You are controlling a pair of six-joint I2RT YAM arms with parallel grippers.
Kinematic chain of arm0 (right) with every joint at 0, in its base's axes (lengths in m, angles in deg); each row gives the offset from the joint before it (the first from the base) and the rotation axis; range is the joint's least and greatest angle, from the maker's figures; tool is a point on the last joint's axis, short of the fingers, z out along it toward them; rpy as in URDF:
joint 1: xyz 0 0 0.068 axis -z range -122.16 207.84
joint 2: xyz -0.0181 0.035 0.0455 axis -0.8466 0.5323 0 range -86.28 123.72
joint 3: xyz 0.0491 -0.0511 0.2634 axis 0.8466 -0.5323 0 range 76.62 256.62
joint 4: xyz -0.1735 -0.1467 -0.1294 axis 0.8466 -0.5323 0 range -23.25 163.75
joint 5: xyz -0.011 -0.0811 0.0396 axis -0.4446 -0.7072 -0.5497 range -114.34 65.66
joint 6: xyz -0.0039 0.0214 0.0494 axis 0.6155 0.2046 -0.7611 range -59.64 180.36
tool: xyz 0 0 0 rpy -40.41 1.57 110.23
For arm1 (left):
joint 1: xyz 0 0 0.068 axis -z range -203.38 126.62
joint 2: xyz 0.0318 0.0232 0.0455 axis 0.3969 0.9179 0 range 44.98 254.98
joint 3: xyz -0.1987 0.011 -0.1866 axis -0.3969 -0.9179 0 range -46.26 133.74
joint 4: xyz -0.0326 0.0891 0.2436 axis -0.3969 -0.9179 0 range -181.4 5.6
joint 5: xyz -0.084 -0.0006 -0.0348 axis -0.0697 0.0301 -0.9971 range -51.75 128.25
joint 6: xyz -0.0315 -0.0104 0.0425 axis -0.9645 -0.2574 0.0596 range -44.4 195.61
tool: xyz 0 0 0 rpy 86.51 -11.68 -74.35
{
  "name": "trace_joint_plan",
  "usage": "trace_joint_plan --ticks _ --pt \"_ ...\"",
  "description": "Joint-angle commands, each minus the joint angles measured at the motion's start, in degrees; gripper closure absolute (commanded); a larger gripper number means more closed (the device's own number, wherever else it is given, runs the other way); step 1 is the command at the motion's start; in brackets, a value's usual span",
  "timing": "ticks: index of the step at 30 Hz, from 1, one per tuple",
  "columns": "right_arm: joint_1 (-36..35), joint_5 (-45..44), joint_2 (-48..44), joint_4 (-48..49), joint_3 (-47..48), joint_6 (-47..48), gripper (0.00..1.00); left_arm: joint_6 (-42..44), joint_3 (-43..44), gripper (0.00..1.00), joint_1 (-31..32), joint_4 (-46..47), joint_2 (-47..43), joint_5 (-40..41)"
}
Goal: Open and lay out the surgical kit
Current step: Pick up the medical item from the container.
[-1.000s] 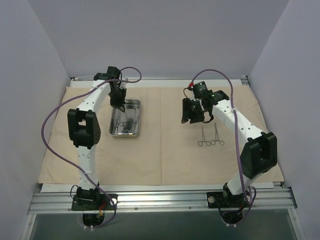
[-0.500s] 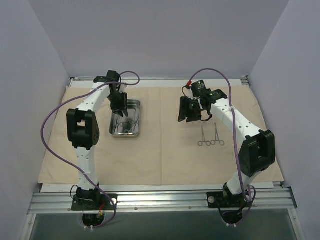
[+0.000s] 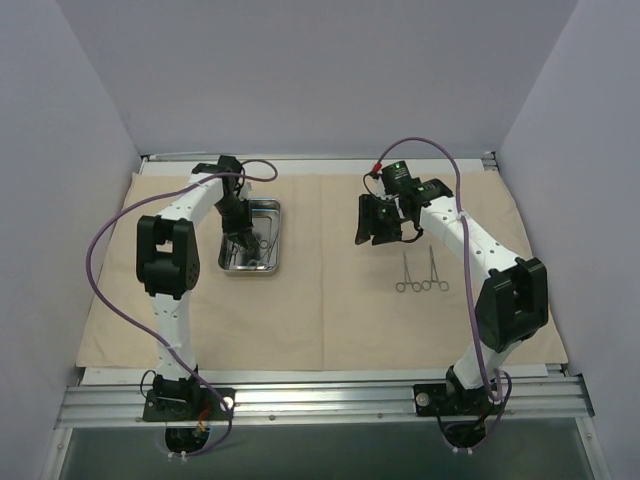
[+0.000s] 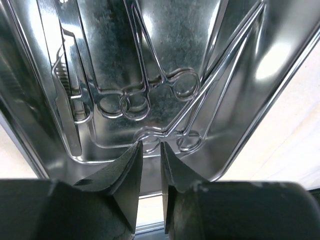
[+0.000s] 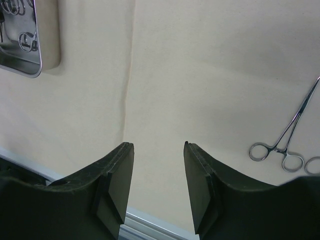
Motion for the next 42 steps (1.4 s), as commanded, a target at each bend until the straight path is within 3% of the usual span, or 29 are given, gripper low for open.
trace_joint_plan --ticks 1,17,42 --pt "0.08 0.98 0.6 -0.27 0.91 0.76 0.55 -1.35 3.26 0.7 0.35 1.64 1.87 1.62" --pt "3.25 2.03 1.13 -1.06 0.82 2.78 0.55 -1.88 8.28 0.67 0.09 0.14 5.75 3.82" --pt "4.22 2.83 1.13 -0.45 -0.41 2.87 0.55 -1.53 6.26 0.72 -0.79 0.84 3.9 5.32"
